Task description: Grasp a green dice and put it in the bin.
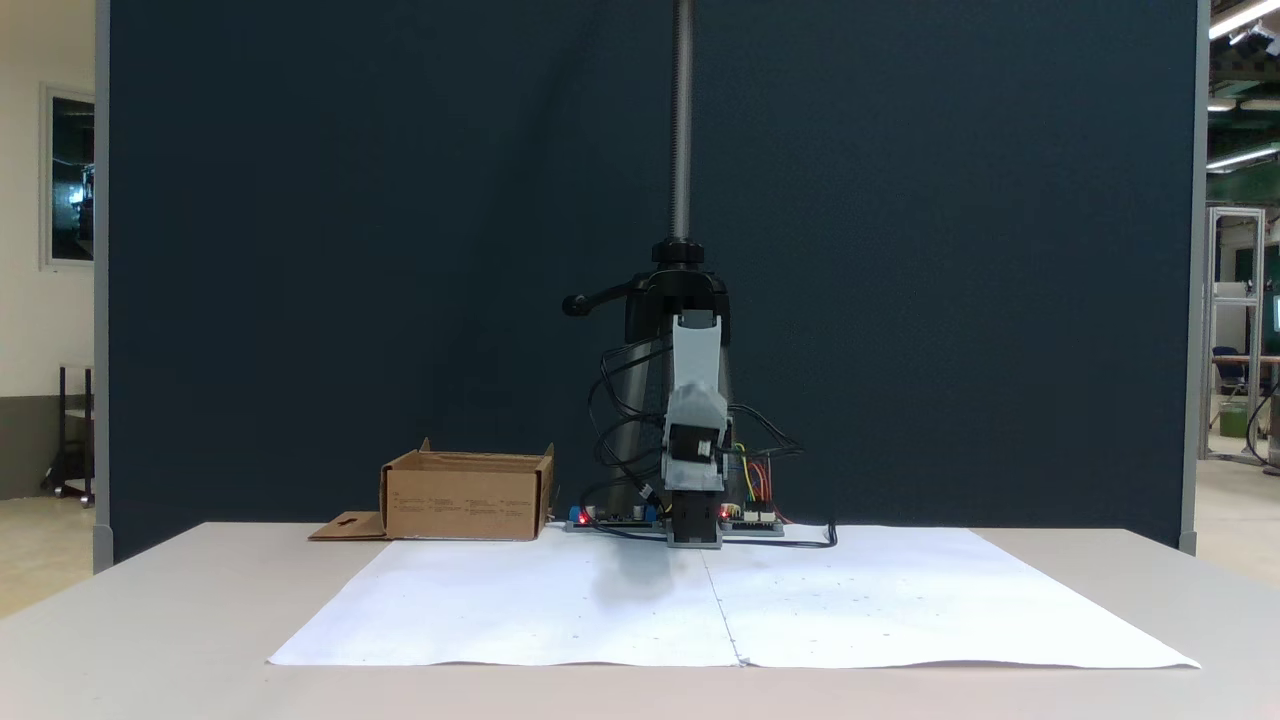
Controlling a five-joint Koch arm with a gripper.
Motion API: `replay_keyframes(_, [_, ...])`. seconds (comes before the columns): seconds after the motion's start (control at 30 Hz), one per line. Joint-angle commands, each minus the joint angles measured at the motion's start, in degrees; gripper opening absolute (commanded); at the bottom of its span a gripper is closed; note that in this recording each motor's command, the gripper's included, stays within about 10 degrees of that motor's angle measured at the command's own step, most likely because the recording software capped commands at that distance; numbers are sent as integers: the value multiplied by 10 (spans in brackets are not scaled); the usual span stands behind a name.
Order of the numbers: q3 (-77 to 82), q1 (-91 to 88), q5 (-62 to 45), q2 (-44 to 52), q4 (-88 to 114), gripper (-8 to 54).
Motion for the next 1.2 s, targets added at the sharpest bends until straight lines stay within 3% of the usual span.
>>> replay_keyframes(0.0, [29,-1,25,69,-80,442])
replay_keyframes(1.17, [41,-4,17,68,-98,446])
